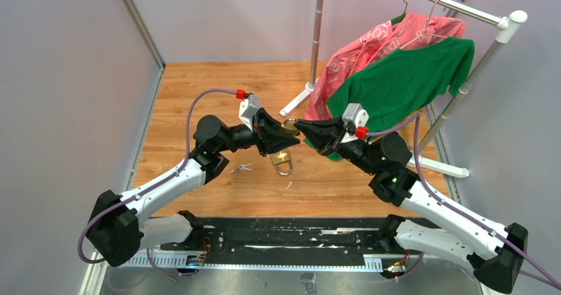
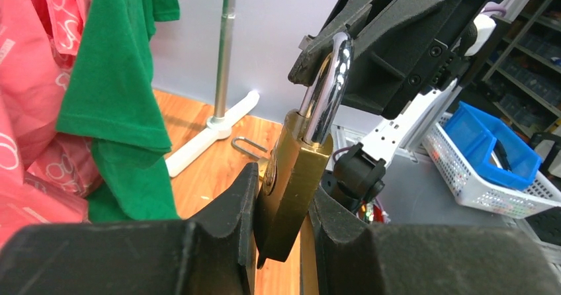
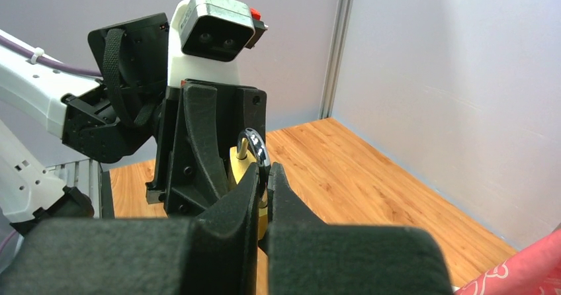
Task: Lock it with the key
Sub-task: Lock the lock.
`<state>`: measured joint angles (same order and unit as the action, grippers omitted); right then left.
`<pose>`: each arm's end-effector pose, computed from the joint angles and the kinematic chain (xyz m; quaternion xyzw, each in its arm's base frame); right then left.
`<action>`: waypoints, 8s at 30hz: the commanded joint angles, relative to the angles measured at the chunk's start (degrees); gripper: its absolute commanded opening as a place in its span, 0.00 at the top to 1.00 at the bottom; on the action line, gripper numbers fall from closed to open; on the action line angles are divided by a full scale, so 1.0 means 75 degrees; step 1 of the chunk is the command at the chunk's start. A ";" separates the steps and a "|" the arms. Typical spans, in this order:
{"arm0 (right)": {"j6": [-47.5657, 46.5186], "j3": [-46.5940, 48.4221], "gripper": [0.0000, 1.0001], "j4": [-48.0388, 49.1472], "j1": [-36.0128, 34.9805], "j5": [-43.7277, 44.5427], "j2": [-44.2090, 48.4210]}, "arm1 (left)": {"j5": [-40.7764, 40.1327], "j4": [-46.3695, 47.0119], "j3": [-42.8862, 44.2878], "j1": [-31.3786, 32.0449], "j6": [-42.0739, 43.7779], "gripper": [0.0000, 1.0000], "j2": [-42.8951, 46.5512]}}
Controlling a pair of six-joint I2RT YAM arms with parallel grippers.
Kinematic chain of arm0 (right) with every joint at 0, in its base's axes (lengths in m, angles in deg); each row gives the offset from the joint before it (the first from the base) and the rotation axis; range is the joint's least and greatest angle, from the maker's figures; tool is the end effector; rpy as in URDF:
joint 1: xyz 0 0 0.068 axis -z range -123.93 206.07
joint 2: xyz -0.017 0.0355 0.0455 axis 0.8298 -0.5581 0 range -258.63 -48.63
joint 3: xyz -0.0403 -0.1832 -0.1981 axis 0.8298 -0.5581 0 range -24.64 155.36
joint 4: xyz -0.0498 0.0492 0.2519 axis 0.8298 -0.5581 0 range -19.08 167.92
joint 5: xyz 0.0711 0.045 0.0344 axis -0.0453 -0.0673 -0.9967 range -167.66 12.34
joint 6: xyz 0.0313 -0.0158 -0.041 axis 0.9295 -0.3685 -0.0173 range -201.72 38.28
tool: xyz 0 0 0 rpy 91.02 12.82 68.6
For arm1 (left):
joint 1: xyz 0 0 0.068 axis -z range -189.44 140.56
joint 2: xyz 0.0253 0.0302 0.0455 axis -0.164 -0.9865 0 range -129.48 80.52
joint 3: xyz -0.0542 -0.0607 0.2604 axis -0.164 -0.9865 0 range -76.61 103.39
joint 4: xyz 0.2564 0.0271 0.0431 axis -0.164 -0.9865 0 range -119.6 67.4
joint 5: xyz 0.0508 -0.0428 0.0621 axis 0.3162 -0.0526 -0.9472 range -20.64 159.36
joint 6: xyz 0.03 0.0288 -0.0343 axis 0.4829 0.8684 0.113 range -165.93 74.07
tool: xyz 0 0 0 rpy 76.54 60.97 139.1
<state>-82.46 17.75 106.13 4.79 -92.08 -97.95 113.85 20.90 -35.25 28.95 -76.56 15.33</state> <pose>0.1177 0.1612 0.3831 -0.3386 0.4578 0.4137 0.7103 0.1814 -0.1755 0.3425 0.3449 0.5108 -0.6084 0.5000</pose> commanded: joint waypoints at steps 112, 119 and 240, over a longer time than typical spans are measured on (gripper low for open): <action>-0.1101 0.6733 0.40 -1.0029 -0.0240 -0.1620 -0.2301 | 0.0454 -0.0504 -0.0742 0.0190 0.2268 1.00 0.1042; -0.0787 0.6838 0.69 -0.9843 -0.0240 -0.1231 -0.2276 | 0.0471 -0.0567 -0.0719 0.0190 0.2313 1.00 0.1072; -0.0460 -0.0054 1.00 -0.6602 -0.0544 -0.2753 -0.1795 | 0.0017 0.2153 0.1066 -0.1051 0.0212 1.00 0.1123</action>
<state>-89.45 27.56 90.72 4.48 -99.75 -105.29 123.82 13.62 -38.66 22.22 -73.74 20.01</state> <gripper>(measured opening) 0.074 0.241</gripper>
